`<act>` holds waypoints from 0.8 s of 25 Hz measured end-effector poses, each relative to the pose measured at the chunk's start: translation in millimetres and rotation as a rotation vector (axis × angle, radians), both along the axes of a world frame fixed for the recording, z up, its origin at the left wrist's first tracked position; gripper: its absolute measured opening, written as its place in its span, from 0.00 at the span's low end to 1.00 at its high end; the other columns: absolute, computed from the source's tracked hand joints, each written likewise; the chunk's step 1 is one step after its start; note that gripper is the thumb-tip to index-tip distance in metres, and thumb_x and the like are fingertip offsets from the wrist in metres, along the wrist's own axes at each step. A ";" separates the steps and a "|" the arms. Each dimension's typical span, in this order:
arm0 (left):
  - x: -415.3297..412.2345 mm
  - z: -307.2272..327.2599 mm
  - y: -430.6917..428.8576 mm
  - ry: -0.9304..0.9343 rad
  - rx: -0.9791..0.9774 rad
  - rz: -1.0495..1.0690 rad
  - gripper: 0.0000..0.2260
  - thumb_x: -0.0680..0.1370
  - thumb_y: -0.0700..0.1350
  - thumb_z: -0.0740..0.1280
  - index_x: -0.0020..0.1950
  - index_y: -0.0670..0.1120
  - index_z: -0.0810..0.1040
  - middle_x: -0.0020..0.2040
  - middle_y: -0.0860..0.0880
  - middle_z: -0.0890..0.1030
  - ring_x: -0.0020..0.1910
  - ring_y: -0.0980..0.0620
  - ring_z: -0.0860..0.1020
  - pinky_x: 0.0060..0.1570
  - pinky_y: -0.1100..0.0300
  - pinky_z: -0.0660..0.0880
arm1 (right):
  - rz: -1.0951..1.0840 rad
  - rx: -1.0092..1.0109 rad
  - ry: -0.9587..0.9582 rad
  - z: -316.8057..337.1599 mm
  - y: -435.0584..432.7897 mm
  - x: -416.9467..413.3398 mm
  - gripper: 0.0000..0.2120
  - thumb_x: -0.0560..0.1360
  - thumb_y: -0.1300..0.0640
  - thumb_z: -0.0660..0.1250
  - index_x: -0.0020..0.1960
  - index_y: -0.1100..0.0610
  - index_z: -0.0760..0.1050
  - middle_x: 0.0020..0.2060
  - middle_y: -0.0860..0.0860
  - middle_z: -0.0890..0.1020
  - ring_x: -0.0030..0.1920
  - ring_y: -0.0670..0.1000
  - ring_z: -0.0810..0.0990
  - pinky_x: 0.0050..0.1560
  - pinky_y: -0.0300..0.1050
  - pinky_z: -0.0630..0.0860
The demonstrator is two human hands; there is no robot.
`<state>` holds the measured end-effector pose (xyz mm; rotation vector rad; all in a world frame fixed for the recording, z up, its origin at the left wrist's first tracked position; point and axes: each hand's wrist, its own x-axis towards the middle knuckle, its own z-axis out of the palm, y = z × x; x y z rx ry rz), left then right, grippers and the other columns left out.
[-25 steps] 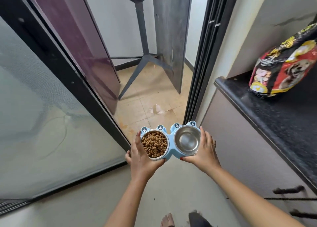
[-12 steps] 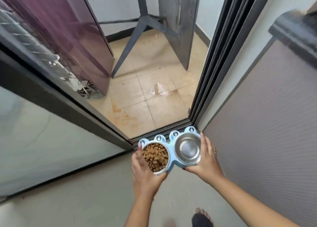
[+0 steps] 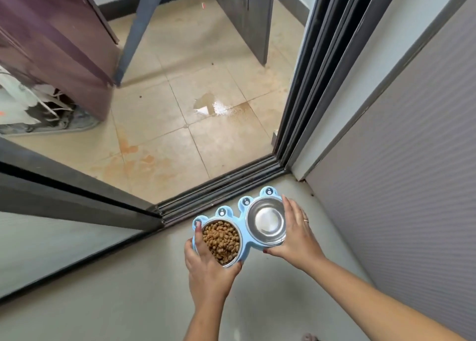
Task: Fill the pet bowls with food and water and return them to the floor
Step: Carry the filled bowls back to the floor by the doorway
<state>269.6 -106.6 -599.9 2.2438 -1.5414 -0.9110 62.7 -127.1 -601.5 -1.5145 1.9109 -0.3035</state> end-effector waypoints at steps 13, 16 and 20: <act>4.6 -183.8 -38.7 0.000 0.071 -0.027 0.56 0.63 0.54 0.78 0.75 0.62 0.37 0.71 0.44 0.55 0.70 0.43 0.61 0.60 0.50 0.72 | 0.021 0.075 -0.021 -183.6 -42.5 9.6 0.61 0.62 0.46 0.80 0.79 0.55 0.41 0.77 0.56 0.50 0.77 0.57 0.52 0.73 0.51 0.60; 3.1 -201.9 -41.1 0.033 0.081 -0.030 0.57 0.63 0.52 0.79 0.75 0.61 0.38 0.72 0.45 0.54 0.71 0.44 0.60 0.62 0.50 0.70 | 0.019 0.089 -0.017 -200.3 -46.6 8.0 0.61 0.62 0.47 0.80 0.79 0.54 0.40 0.77 0.57 0.50 0.78 0.56 0.51 0.74 0.51 0.59; 4.0 -212.6 -38.8 0.067 0.084 -0.035 0.56 0.63 0.50 0.79 0.77 0.58 0.41 0.73 0.47 0.51 0.71 0.45 0.59 0.65 0.51 0.67 | 0.036 0.132 0.038 -208.6 -51.2 4.7 0.62 0.63 0.48 0.79 0.79 0.52 0.36 0.78 0.55 0.48 0.78 0.55 0.49 0.73 0.50 0.59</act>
